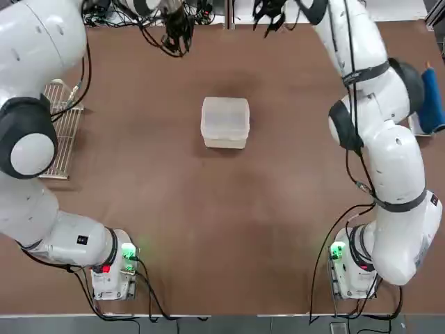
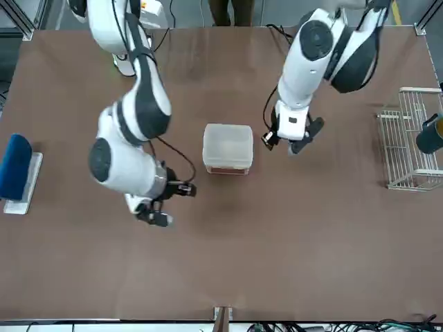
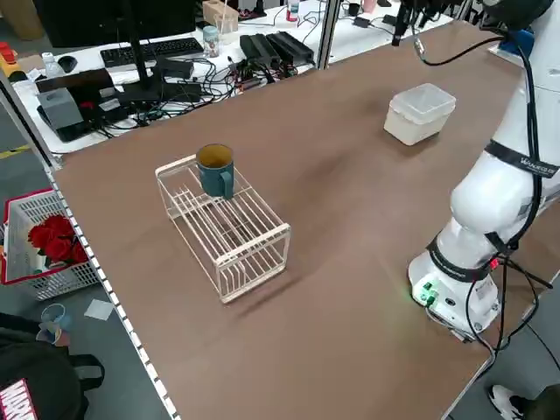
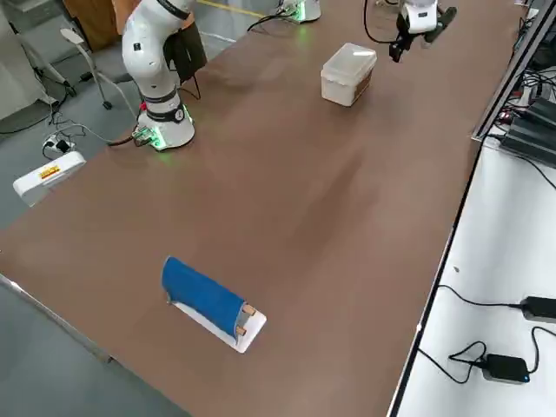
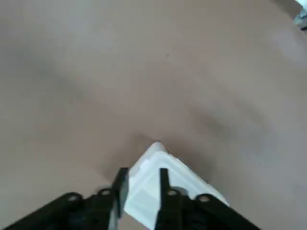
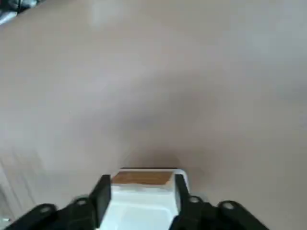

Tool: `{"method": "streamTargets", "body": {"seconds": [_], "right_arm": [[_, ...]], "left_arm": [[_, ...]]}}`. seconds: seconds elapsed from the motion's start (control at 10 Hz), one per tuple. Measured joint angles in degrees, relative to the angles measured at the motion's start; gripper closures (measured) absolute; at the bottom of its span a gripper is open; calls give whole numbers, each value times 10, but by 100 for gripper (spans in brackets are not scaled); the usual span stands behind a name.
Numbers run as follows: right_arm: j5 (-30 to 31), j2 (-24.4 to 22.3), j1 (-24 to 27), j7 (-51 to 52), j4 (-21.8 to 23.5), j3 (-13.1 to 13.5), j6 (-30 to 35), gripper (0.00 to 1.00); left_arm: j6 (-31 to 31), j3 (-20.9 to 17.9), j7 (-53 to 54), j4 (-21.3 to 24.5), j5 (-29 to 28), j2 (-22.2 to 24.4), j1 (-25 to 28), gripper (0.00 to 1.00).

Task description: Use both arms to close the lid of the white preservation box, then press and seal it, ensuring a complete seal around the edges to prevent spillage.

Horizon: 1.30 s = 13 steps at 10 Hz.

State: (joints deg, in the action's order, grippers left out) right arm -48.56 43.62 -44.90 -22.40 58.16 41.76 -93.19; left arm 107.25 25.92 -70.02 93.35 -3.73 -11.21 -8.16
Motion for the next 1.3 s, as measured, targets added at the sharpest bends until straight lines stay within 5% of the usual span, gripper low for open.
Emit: {"method": "streamTargets", "body": {"seconds": [0.2,0.4,0.6,0.7,0.8,1.0,1.1,1.3], "right_arm": [[72,-28,8,9,0,48,39,4],[135,-79,50,10,1,55,87,0],[165,-120,122,28,1,49,141,0],[206,-142,153,38,1,22,151,0],[270,-173,193,38,1,-45,153,0],[388,-229,293,35,17,-223,147,0],[425,-258,348,35,53,-305,120,0],[459,-321,436,38,159,-419,51,0]], "left_arm": [[-81,-1,110,-27,-1,20,48,32],[-137,-6,248,-33,0,64,113,3],[-161,-54,376,-33,18,96,123,0],[-173,-80,431,-35,27,103,117,0],[-186,-106,464,-43,34,104,104,0],[-196,-141,521,-53,35,104,78,0],[-200,-145,543,-54,36,104,75,0],[-201,-154,553,-70,50,104,75,0]]}}
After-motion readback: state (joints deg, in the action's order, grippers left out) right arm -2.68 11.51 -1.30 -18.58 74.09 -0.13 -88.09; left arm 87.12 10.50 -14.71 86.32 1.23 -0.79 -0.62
